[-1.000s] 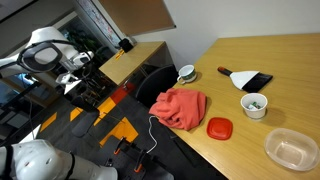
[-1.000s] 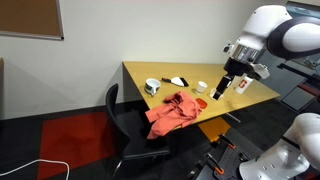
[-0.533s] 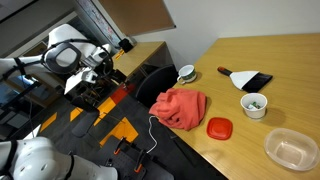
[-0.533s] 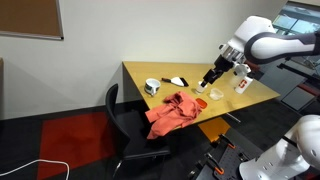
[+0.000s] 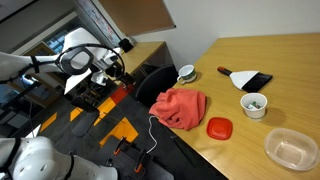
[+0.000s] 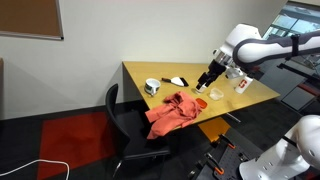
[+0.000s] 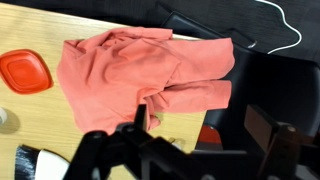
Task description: Put the clothing on top of the black chair on the left
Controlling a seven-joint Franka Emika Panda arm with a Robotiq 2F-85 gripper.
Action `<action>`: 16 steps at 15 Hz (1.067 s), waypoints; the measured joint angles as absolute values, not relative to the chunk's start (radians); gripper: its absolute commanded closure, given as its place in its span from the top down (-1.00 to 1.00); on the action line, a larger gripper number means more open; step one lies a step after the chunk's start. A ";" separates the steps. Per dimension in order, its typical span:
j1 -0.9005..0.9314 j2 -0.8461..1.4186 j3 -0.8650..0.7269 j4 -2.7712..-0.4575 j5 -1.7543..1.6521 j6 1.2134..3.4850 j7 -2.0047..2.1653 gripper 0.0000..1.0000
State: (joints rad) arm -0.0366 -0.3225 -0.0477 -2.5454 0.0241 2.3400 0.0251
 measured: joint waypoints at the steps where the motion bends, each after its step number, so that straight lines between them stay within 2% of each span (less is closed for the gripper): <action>1: -0.037 -0.321 -0.048 -2.546 0.024 2.340 0.025 1.00; 5: -0.053 -0.284 -0.050 -2.542 0.012 2.348 0.024 1.00; 9: -0.066 -0.179 -0.049 -2.520 -0.055 2.448 0.028 1.00; 16: -0.077 0.072 -0.050 -2.387 -0.377 2.578 0.280 1.00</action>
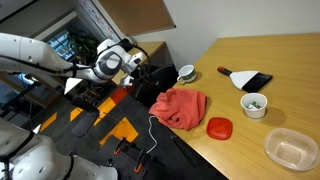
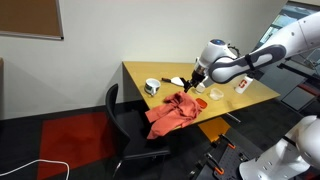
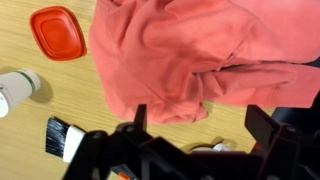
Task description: Put the clothing on top of the black chair on the left
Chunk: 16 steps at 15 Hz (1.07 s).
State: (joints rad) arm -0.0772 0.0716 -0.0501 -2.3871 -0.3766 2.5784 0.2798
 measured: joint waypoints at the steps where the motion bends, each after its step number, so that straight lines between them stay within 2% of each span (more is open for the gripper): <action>1: -0.075 0.108 -0.053 -2.361 -0.402 2.578 0.309 1.00; 10: -0.003 0.383 -0.134 -2.173 -0.430 2.578 0.397 1.00; 11: 0.003 0.404 -0.140 -2.162 -0.427 2.578 0.397 0.50; 12: 0.010 0.422 -0.148 -2.154 -0.425 2.578 0.397 0.47; 16: 0.026 0.463 -0.174 -2.133 -0.414 2.578 0.397 -0.15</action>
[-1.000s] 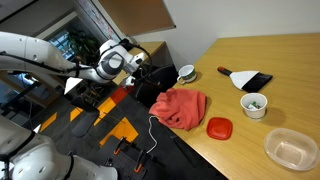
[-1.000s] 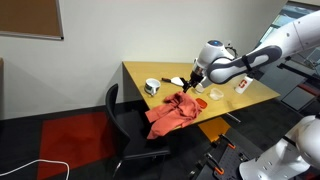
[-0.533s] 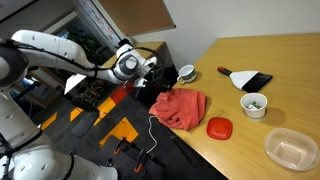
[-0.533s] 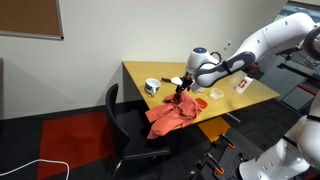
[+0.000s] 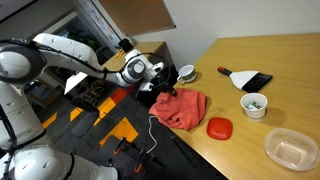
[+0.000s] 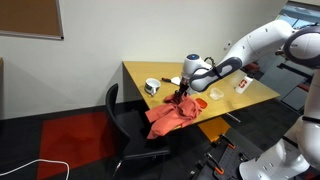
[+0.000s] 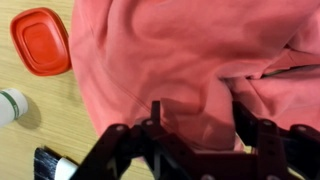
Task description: Put the clothing on top of the black chair on the left
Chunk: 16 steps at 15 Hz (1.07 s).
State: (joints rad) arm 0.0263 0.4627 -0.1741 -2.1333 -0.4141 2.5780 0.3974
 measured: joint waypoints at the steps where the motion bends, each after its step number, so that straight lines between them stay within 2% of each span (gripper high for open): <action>1: 0.029 0.465 -0.180 -2.131 -0.412 2.578 0.397 -0.32; 5: 0.037 0.465 -0.200 -2.126 -0.412 2.578 0.397 -0.94; 6: 0.039 0.465 -0.203 -2.125 -0.412 2.578 0.397 -0.99; 12: 0.048 0.445 -0.204 -2.127 -0.398 2.579 0.389 -0.98; 16: 0.049 0.307 -0.173 -2.184 -0.349 2.573 0.327 -0.98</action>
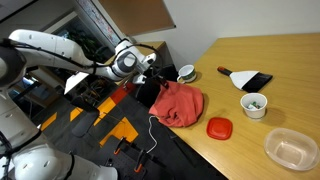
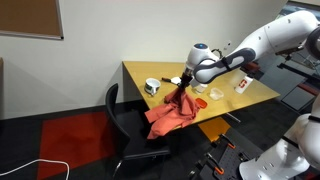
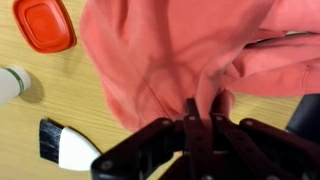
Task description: Put the clothing on top of the black chair on the left
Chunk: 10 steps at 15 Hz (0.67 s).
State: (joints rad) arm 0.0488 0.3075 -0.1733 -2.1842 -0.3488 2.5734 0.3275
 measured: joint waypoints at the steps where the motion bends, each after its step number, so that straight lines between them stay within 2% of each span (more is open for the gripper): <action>1: 0.049 0.257 -0.165 -2.206 -0.344 2.569 0.311 -0.98; 5: 0.047 0.045 -0.113 -2.279 -0.300 2.526 0.205 -0.98; 10: 0.059 -0.127 -0.023 -2.291 -0.068 2.460 -0.056 -0.98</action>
